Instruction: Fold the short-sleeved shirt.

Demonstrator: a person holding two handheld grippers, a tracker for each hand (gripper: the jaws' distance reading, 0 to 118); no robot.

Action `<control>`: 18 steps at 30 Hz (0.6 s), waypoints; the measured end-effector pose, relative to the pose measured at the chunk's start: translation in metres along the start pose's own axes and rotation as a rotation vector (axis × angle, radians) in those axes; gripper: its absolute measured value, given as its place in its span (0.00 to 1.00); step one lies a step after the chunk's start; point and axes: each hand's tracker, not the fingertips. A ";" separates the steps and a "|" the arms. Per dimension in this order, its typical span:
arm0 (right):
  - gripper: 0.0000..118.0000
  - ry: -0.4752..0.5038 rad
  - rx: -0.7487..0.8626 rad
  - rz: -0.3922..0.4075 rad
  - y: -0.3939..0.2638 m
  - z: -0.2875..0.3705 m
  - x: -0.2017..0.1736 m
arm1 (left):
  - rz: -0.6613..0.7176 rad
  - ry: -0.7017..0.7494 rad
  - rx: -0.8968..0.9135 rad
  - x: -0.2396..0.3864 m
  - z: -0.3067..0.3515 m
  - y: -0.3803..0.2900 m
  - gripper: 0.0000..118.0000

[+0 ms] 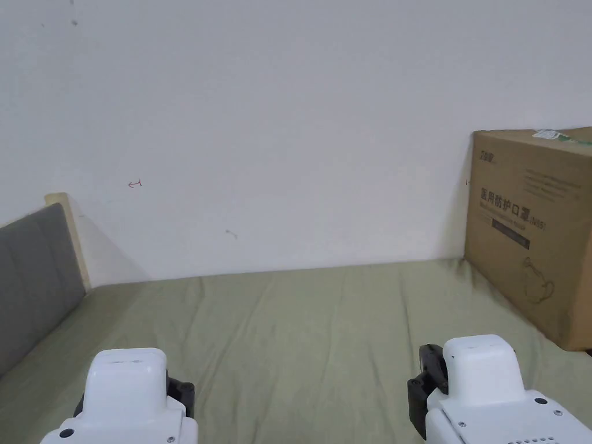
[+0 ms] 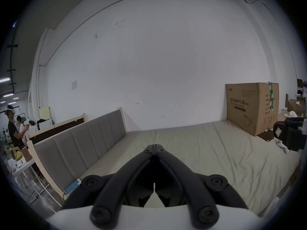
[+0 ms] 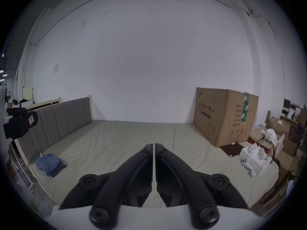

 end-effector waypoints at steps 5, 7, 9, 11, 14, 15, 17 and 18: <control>0.02 0.019 0.000 -0.031 0.002 0.002 0.002 | 0.012 -0.016 0.002 -0.002 0.004 0.000 0.00; 0.02 0.015 -0.002 -0.032 0.001 0.002 0.002 | 0.013 -0.016 0.000 -0.003 0.004 -0.001 0.00; 0.03 0.011 -0.006 -0.027 0.000 0.002 0.003 | 0.013 -0.009 -0.005 -0.003 0.004 -0.003 0.00; 0.03 0.006 -0.011 -0.034 0.000 0.001 0.004 | 0.024 -0.018 -0.006 -0.005 0.004 -0.003 0.00; 0.18 0.008 -0.022 -0.056 0.000 -0.003 0.008 | 0.041 -0.045 -0.011 -0.007 0.005 -0.001 0.05; 0.38 0.011 -0.028 -0.059 0.000 -0.004 0.009 | 0.046 -0.063 -0.018 -0.007 0.004 0.000 0.16; 0.68 0.013 -0.037 -0.064 -0.001 -0.006 0.011 | 0.062 -0.112 -0.049 -0.007 0.001 0.001 0.47; 0.81 0.013 -0.037 -0.065 -0.001 -0.005 0.010 | 0.087 -0.136 -0.066 -0.007 0.000 0.001 0.75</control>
